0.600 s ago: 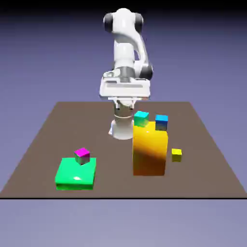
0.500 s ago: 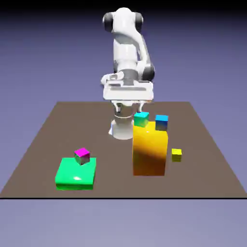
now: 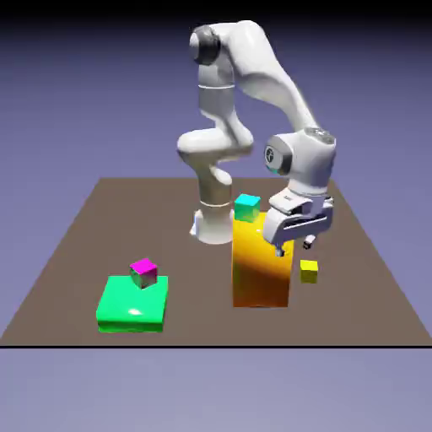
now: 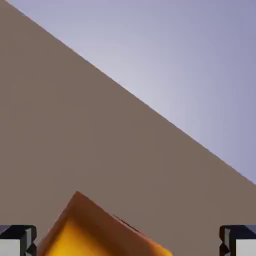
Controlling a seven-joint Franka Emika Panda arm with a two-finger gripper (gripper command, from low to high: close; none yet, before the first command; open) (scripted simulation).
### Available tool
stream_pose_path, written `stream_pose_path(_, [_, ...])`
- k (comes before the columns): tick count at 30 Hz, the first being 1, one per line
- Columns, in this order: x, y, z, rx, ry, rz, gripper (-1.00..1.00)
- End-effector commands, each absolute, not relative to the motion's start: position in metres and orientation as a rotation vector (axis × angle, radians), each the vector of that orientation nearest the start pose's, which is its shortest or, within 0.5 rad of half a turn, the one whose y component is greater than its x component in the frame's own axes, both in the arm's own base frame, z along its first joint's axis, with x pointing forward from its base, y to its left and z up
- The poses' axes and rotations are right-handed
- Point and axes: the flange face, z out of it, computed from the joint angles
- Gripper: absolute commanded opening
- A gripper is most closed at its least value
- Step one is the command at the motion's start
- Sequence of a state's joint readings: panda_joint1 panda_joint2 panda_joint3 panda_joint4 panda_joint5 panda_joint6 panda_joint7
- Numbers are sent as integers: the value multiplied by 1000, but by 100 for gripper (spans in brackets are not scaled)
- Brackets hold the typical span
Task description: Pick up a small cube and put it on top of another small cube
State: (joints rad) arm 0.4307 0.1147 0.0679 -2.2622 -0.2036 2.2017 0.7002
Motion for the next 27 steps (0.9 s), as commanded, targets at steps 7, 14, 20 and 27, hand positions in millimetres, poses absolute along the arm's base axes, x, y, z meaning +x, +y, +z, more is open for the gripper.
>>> stream_pose_path(7, [426, 313, 228, -3576, -267, 517, 0])
stream_pose_path(14, [377, 373, 160, -3740, -681, 926, 0])
stream_pose_path(20, [325, 410, 105, -3837, -1052, 1276, 0])
stream_pose_path(27, [283, 419, 62, -3883, -1320, 1526, 0])
